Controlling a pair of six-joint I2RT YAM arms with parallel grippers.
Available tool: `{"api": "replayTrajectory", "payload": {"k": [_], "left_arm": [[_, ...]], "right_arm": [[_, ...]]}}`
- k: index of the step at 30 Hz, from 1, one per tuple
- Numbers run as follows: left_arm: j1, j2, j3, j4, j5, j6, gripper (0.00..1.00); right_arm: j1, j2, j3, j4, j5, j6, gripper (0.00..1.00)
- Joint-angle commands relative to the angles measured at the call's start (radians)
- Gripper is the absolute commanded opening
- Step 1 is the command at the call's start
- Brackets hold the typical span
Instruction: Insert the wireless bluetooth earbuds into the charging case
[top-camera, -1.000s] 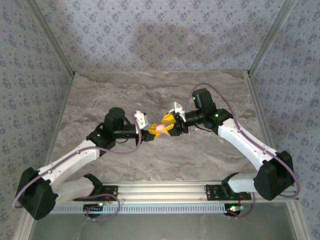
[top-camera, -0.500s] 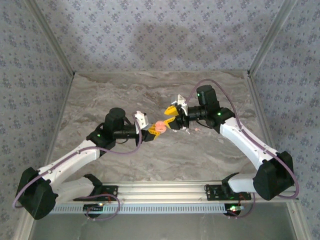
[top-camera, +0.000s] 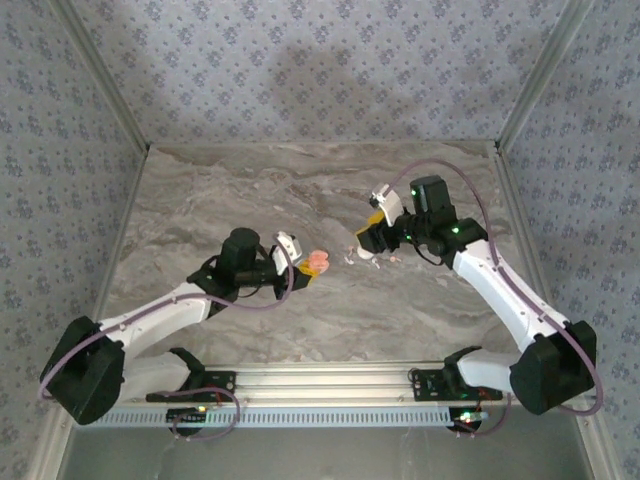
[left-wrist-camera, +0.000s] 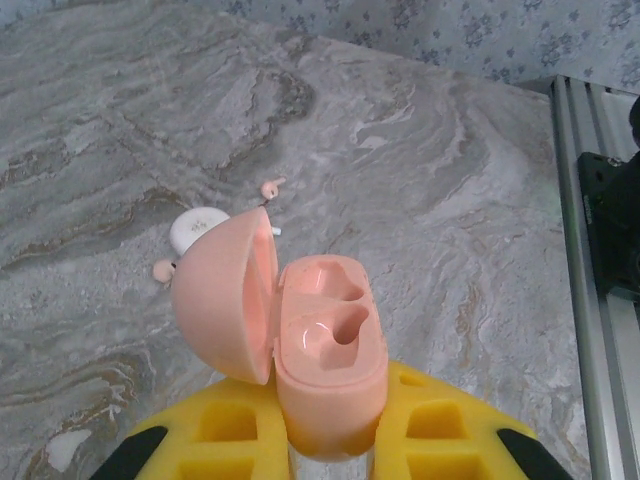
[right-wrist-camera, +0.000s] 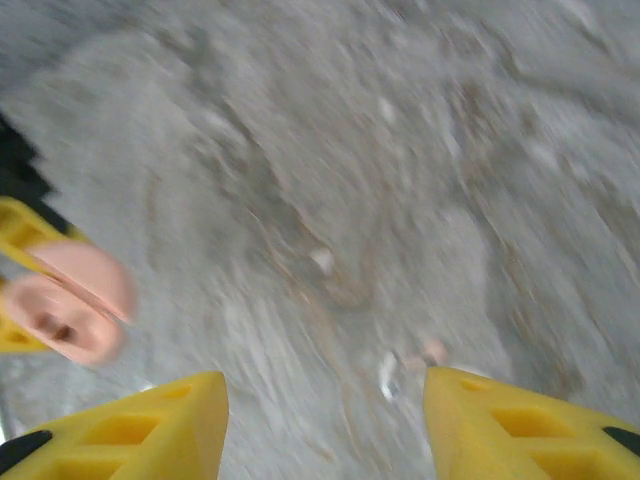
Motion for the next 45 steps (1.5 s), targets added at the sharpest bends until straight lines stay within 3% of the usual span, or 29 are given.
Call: {"api": "replayTrajectory", "payload": {"k": [1, 5, 7, 20, 30, 45], "left_arm": [[-0.005, 0.016, -0.002, 0.065, -0.009, -0.022, 0.07], [-0.005, 0.033, -0.005, 0.072, -0.004, -0.026, 0.07], [-0.006, 0.037, -0.004, 0.074, -0.003, -0.026, 0.07], [-0.006, 0.03, -0.003, 0.044, -0.031, -0.023, 0.07], [-0.006, 0.023, 0.001, 0.024, -0.062, -0.007, 0.08], [-0.004, 0.048, 0.028, 0.014, -0.052, -0.004, 0.08]], "right_arm": [[-0.013, 0.062, 0.009, -0.219, 0.255, -0.07, 0.57], [-0.028, 0.211, 0.098, -0.388, 0.309, -0.301, 0.58], [-0.041, 0.286, 0.147, -0.443, 0.347, -0.342, 0.58], [-0.094, 0.673, 0.431, -0.558, 0.413, -0.363, 0.51], [-0.095, 0.762, 0.427, -0.515, 0.491, -0.363, 0.51], [-0.075, 0.795, 0.421, -0.503, 0.447, -0.369, 0.44]]}}
